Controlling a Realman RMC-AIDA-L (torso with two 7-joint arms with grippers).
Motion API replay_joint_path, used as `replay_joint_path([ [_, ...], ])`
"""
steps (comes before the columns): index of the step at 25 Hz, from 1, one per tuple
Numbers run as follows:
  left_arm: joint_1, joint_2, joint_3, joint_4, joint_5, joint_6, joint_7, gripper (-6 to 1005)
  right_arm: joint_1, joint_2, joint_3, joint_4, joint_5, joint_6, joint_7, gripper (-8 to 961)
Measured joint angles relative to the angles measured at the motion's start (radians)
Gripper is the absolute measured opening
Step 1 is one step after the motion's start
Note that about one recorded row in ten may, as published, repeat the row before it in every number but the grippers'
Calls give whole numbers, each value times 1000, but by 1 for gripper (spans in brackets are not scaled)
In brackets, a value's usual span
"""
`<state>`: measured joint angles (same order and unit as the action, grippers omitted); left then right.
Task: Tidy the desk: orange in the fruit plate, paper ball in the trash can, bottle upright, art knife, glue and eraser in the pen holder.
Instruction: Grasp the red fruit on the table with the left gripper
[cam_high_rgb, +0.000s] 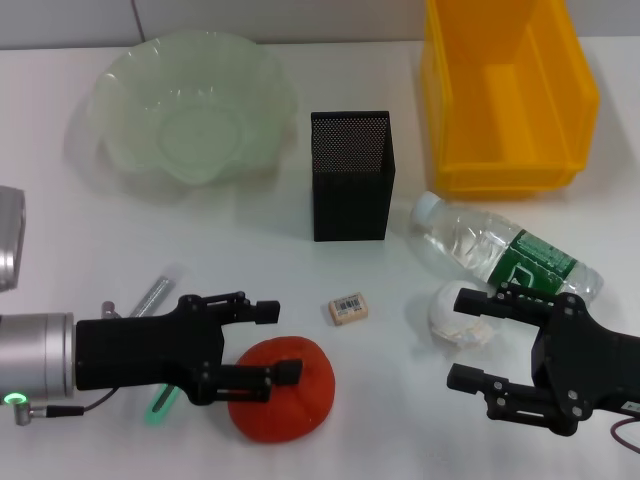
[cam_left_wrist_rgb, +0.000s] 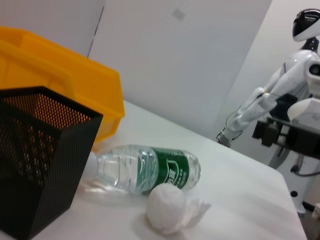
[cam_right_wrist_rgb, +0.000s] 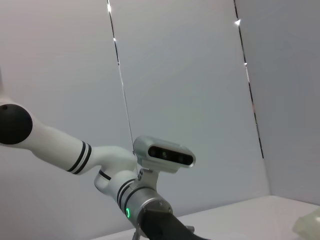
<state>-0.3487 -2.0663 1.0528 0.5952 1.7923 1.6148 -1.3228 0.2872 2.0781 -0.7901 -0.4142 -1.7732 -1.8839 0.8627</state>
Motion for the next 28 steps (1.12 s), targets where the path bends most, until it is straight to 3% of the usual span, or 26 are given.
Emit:
replay_joint_path([
  [16, -5, -4, 54, -14, 54, -100, 3, 798, 22, 3, 5, 13, 6, -2, 8, 707],
  [28, -16, -5, 56, -1, 45, -93, -2, 426, 14, 2, 7, 14, 6, -3, 4, 708],
])
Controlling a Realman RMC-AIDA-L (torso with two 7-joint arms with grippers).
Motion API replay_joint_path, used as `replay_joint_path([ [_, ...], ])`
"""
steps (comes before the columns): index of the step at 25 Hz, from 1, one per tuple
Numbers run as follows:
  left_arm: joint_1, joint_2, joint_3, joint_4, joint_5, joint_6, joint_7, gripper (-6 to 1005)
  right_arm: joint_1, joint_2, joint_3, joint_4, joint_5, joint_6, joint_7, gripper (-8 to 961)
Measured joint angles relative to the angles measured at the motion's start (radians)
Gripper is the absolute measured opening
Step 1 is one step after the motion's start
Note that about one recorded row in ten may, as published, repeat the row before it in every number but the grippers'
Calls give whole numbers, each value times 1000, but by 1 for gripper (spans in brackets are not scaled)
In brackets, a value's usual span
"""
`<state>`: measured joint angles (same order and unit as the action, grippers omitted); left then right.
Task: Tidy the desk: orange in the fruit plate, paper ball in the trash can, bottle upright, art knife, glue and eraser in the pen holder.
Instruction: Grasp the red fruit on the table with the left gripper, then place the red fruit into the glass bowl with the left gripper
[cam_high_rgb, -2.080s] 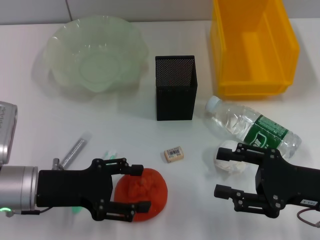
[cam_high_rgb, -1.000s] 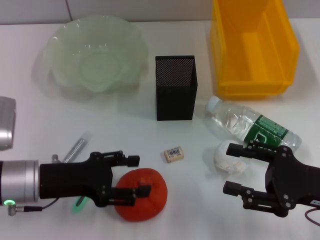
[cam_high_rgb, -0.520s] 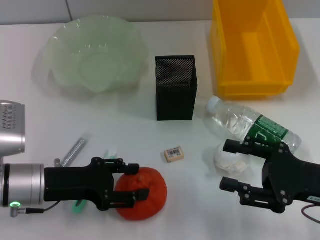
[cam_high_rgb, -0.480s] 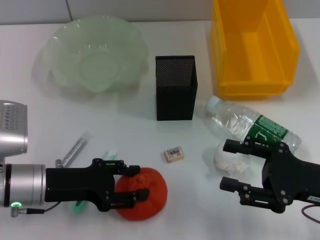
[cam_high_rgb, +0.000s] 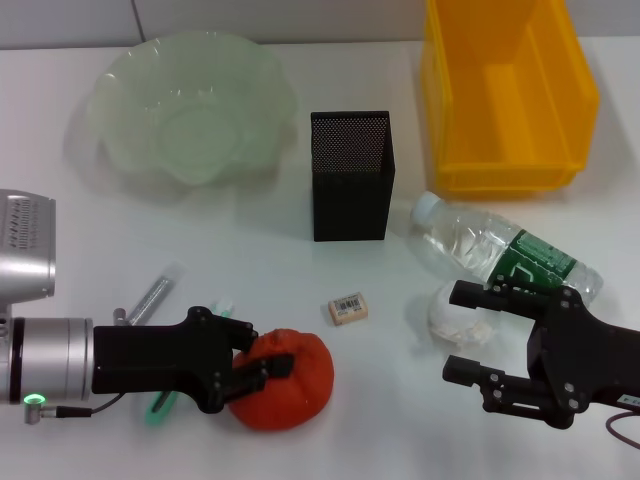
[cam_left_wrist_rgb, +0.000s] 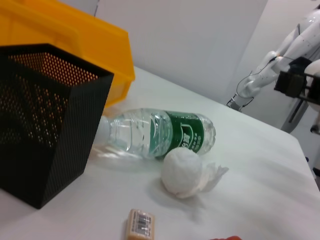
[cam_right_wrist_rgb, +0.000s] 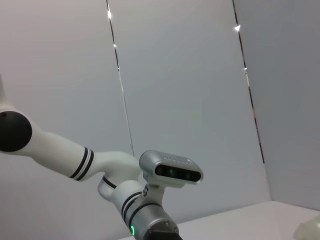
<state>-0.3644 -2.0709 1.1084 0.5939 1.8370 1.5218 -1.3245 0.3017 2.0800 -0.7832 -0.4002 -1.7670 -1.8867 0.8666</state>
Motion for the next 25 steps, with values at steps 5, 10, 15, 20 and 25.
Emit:
replay_joint_path([
  [5, -8, 2, -5, 4, -36, 40, -15, 267, -4, 0, 1, 1, 0, 6, 0, 708],
  [10, -13, 4, -44, 28, -114, 111, -20, 177, -4, 1, 1, 10, 0, 1, -2, 708],
  [15, -29, 0, -92, 48, -211, 69, 9, 137, 1, 2, -2, 14, 0, -1, -3, 708],
  [20, -86, 1, -173, 53, -277, -64, 15, 99, 5, 2, -7, 15, 0, -9, -3, 708],
  [25, -136, -3, -184, 43, -296, -299, 59, 70, 10, 4, -4, 33, 0, -21, -3, 707],
])
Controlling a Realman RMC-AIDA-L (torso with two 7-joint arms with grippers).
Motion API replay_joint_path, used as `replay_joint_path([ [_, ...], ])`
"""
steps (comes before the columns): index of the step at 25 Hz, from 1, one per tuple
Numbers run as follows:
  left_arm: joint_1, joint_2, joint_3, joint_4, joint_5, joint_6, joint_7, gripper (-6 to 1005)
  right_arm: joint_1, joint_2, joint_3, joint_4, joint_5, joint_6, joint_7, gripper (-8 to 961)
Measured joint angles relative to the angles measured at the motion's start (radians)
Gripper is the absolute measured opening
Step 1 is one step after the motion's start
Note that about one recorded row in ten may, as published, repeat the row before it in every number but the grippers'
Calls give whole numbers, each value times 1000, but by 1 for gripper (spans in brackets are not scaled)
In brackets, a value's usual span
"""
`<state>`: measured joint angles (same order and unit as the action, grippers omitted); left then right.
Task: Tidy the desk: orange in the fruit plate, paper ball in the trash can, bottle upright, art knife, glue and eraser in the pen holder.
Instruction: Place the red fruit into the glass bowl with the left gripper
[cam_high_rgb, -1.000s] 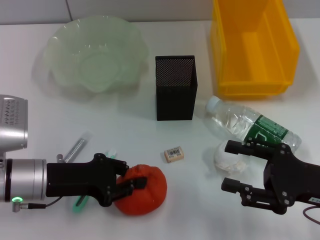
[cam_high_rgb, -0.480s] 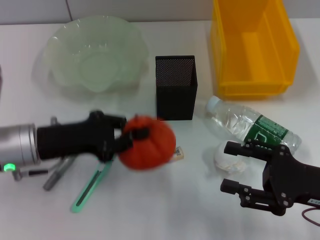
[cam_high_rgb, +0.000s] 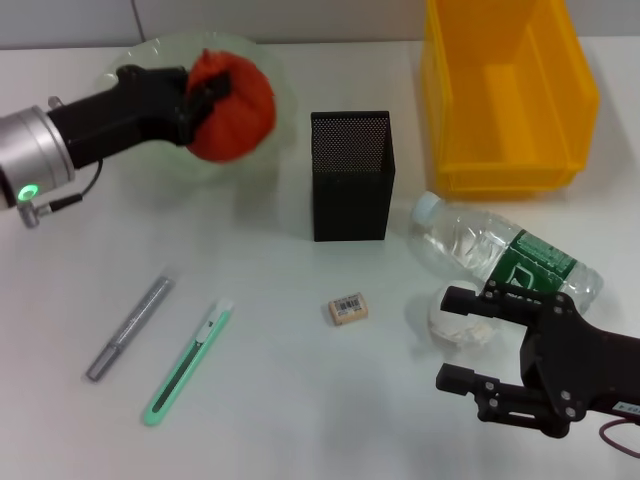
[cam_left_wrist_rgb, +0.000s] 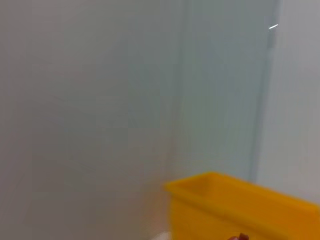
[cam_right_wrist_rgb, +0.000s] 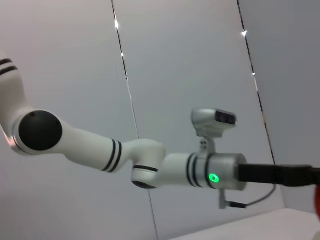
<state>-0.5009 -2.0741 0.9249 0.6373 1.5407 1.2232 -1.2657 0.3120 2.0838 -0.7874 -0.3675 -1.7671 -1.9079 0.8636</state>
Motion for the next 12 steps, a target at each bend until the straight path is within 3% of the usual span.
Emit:
replay_joint_path([
  [4, -40, -2, 2, -68, -100, -154, 144, 63, 4, 0, 4, 7, 0, -22, 0, 707],
  [12, -51, -2, -1, -102, -158, -245, 212, 72, 7, 1, 5, 10, 3, -26, 0, 708],
])
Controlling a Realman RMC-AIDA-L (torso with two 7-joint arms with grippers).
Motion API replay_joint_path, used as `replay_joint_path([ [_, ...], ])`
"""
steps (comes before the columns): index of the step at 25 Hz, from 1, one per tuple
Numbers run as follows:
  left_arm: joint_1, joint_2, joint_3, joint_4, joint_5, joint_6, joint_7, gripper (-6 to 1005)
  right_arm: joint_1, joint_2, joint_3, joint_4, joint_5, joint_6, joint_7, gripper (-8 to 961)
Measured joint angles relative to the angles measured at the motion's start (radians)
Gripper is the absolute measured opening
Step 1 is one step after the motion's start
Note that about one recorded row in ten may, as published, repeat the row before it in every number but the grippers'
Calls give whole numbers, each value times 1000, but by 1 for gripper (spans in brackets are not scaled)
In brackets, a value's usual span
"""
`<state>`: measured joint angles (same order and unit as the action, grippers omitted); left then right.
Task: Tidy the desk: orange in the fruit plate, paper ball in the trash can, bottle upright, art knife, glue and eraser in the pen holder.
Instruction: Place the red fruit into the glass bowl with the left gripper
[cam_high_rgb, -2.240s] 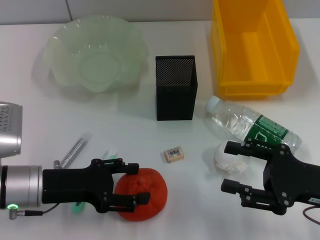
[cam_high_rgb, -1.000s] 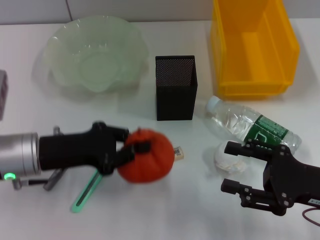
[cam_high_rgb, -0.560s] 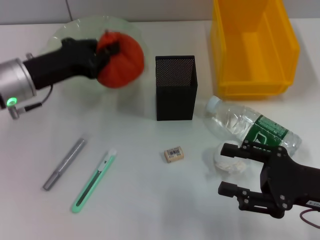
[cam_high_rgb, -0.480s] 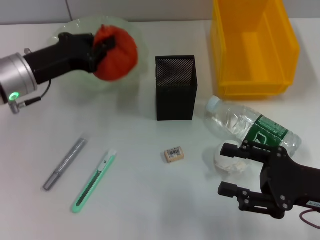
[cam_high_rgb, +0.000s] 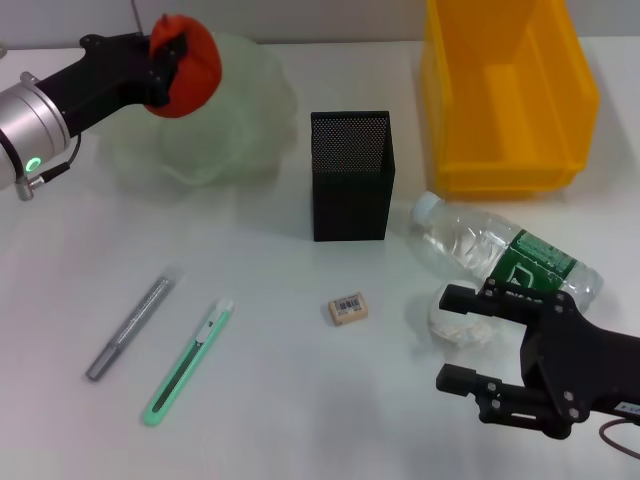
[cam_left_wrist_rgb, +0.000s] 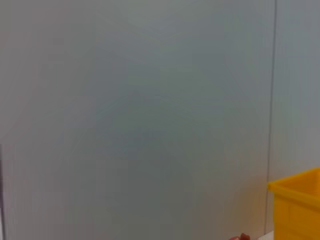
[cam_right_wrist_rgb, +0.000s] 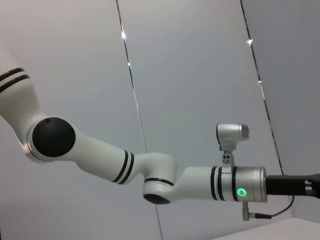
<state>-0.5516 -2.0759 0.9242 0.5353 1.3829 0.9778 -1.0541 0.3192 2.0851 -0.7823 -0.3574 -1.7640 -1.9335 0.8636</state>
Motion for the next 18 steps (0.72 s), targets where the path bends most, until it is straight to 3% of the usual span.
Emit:
replay_joint_path([
  [11, -35, -3, 6, -90, -138, -86, 65, 106, 12, -4, 0, 0, 3, -5, 7, 707],
  [18, -41, -3, 13, -90, -140, -83, 62, 375, 11, -3, 0, 0, 3, -5, 3, 707],
])
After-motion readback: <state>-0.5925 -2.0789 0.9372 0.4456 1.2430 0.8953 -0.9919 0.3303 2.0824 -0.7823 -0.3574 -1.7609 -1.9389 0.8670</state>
